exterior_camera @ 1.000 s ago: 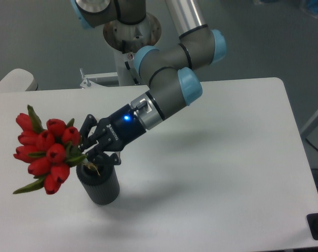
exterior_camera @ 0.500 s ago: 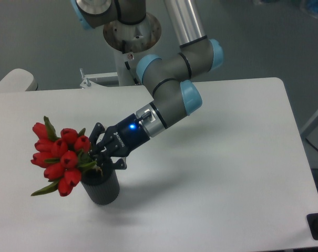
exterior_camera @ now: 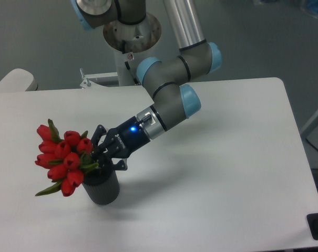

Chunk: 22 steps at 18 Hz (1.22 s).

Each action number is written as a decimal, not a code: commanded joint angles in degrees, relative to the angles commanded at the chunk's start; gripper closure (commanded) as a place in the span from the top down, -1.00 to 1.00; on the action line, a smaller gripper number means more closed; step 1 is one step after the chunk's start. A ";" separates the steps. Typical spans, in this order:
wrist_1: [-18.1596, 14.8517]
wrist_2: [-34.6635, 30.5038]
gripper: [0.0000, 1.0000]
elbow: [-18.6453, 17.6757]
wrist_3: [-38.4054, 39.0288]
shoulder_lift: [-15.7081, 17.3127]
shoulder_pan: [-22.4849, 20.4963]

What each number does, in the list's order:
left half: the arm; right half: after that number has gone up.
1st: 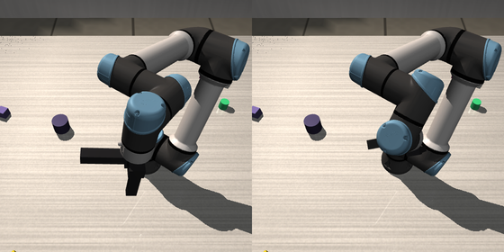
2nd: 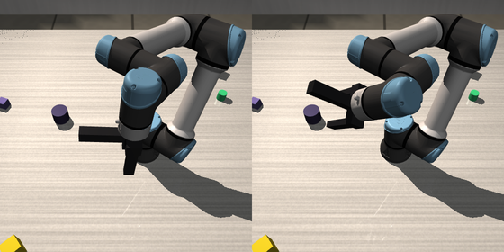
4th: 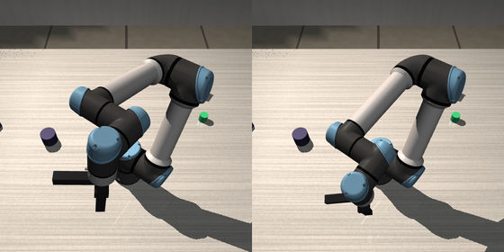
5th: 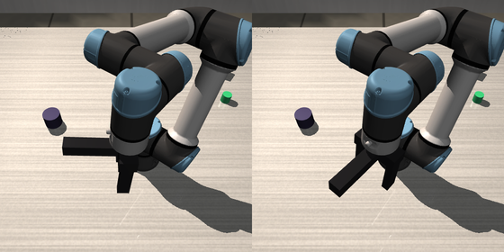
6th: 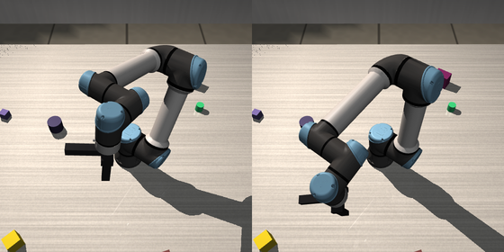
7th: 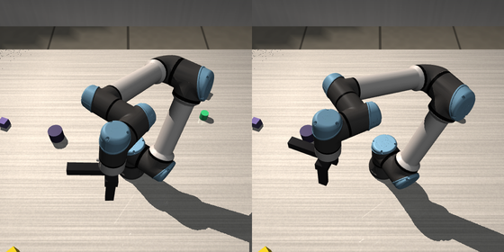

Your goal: Insert the flowers into the vase

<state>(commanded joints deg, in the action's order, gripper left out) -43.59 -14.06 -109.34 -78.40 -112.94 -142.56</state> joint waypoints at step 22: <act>-0.17 -1.84 1.00 -1.32 0.79 4.73 -7.11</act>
<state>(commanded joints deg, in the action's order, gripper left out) -43.77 -15.90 -110.66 -77.61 -108.21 -149.67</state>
